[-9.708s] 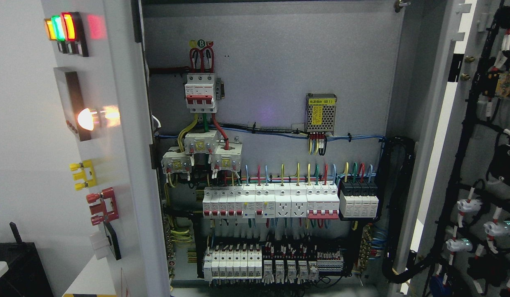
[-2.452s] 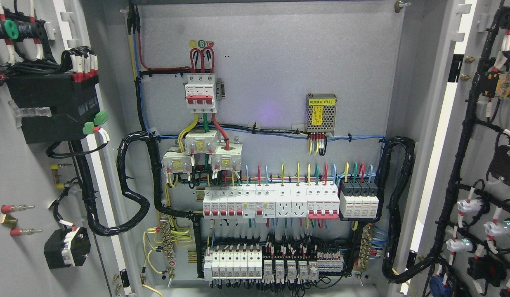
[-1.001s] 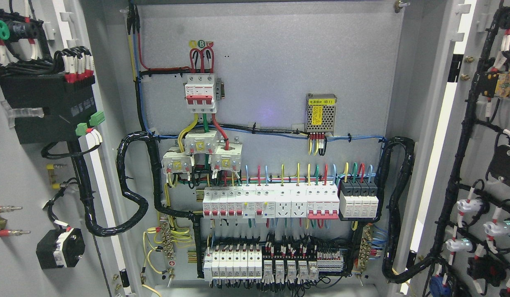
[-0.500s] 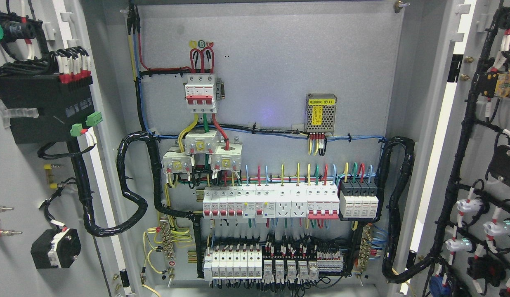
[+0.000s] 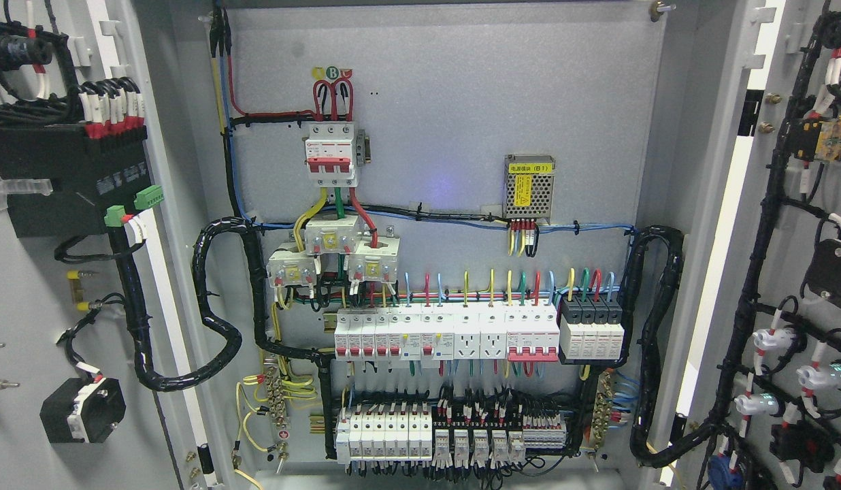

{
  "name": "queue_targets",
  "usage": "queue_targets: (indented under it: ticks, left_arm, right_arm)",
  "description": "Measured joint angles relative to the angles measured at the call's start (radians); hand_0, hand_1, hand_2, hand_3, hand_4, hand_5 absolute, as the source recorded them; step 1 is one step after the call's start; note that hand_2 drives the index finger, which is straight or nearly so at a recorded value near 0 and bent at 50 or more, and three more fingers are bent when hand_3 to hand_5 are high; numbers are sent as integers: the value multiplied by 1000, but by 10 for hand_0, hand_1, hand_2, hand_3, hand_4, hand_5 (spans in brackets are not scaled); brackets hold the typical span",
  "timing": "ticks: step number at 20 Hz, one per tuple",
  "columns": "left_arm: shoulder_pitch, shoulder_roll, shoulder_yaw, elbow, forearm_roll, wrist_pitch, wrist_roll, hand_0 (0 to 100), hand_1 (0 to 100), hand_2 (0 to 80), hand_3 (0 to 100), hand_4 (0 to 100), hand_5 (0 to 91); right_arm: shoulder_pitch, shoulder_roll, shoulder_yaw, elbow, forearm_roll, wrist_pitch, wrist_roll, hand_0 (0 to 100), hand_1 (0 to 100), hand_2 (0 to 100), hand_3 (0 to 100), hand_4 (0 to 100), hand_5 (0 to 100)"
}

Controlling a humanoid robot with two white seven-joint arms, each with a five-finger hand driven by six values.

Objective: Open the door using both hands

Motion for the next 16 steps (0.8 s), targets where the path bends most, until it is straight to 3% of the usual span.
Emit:
queue_targets:
  ticks: [16]
  left_arm:
    - [5,-2,107,41,108,0,-1,0,0,0,0,31,0]
  right_arm:
    - [16,-88,-45,2,-85,0,9,0,0,0,0,0,0]
